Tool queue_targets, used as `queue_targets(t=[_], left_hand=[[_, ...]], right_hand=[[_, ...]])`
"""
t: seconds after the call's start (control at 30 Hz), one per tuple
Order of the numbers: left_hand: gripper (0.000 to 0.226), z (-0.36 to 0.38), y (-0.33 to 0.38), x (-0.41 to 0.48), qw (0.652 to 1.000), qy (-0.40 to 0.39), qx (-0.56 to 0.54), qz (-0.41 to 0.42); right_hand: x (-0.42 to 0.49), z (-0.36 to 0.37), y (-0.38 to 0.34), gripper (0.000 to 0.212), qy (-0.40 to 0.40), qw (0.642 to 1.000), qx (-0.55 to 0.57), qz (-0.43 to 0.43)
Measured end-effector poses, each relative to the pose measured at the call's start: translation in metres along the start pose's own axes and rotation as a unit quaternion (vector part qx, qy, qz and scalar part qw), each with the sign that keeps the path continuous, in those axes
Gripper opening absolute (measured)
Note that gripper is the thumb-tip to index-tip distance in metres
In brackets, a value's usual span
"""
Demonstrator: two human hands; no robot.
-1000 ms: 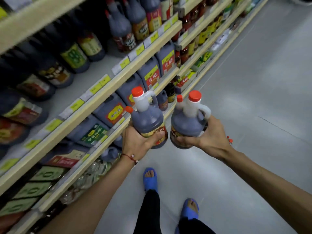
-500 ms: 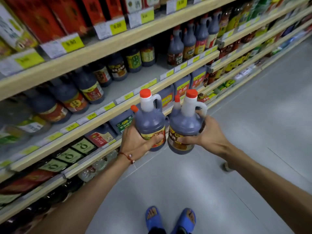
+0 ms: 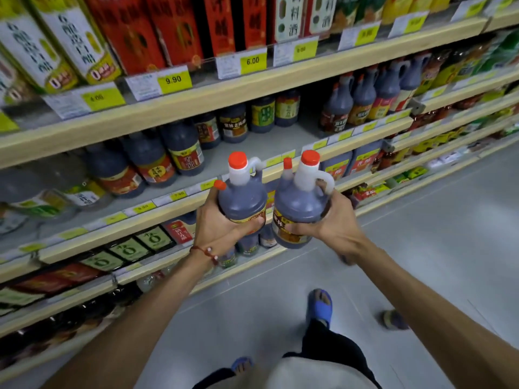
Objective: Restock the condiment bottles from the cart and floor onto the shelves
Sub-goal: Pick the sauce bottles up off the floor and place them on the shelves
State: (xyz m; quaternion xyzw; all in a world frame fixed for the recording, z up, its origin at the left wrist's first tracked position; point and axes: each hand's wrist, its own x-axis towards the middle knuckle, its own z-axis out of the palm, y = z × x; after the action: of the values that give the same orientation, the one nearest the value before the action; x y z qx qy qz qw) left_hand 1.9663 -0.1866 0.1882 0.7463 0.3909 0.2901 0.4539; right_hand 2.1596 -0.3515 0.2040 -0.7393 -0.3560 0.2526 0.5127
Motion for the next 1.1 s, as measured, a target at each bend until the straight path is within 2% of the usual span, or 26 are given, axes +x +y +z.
queue_targets(t=[0.1, 0.23, 0.37, 0.43, 0.63, 0.77, 0.97, 1.1], left_hand=[[0.077, 0.018, 0.001, 0.018, 0.998, 0.052, 0.001, -0.033], [0.075, 0.048, 0.008, 0.037, 0.991, 0.119, -0.003, -0.058], [0.075, 0.071, 0.022, 0.043, 0.978, 0.191, 0.063, -0.065], [0.079, 0.076, 0.025, 0.046, 0.972, 0.211, 0.073, -0.074], [0.082, 0.078, 0.021, 0.064, 0.971, 0.223, 0.055, -0.068], [0.082, 0.069, 0.008, 0.081, 0.979, 0.193, 0.038, -0.048], [0.075, 0.046, -0.005, 0.116, 0.985, 0.156, 0.069, 0.033], [0.076, 0.037, -0.024, 0.142, 0.986, 0.147, 0.059, 0.05]], right_hand=[[0.038, -0.01, 0.007, 0.085, -0.039, 0.999, -0.019, -0.019], [0.088, -0.028, 0.01, 0.09, -0.104, 0.993, -0.036, -0.049], [0.128, -0.052, 0.011, 0.079, -0.16, 0.984, -0.04, -0.064], [0.144, -0.058, 0.007, 0.083, -0.176, 0.981, -0.043, -0.073], [0.17, -0.054, 0.005, 0.078, -0.174, 0.98, -0.041, -0.081], [0.173, -0.046, 0.002, 0.083, -0.161, 0.981, -0.043, -0.1], [0.171, -0.022, 0.004, 0.08, -0.116, 0.987, -0.02, -0.106], [0.174, -0.003, 0.013, 0.082, -0.079, 0.991, -0.002, -0.11]])
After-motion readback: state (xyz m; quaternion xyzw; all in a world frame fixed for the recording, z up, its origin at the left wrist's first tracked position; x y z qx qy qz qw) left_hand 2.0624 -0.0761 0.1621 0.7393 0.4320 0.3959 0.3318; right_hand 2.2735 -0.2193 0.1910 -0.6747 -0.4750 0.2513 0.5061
